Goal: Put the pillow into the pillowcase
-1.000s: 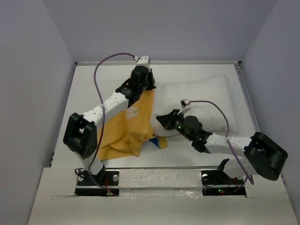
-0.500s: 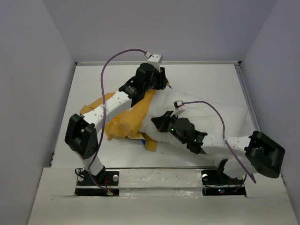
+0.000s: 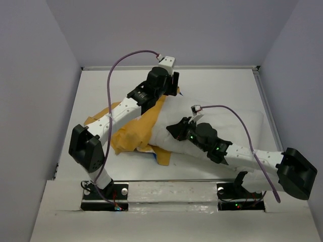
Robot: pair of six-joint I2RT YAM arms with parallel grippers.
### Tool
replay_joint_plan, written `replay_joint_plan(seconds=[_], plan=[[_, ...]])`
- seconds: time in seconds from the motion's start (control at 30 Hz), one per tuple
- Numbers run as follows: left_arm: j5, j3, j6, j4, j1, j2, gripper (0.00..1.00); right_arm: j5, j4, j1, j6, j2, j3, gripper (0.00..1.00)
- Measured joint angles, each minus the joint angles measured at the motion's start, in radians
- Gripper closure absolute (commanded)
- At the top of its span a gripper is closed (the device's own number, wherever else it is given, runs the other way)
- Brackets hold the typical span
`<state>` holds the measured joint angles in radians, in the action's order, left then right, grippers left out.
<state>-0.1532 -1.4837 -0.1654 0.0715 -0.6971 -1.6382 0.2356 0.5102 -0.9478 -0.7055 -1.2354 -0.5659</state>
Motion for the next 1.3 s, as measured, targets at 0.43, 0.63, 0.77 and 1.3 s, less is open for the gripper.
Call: replay_joint_plan(seconds=[0.43,0.63,0.77,1.3], plan=[[-0.047,-0.063,0.053,0.113,-0.004,-0.162,0.26,-0.085,-0.105,0.048,0.048,0.1,0.0,0.68],[-0.126,-0.064,0.066,0.113,-0.004,-0.162,0.26,-0.133,-0.153,0.095,0.095,0.117,-0.006,0.47],[-0.151,-0.064,0.078,0.114,-0.004,-0.162,0.37,-0.202,-0.215,0.165,0.141,0.118,-0.047,0.34],[-0.138,-0.063,0.056,0.102,-0.003,-0.16,1.0,-0.406,-0.39,0.313,0.429,-0.024,-0.307,0.0]])
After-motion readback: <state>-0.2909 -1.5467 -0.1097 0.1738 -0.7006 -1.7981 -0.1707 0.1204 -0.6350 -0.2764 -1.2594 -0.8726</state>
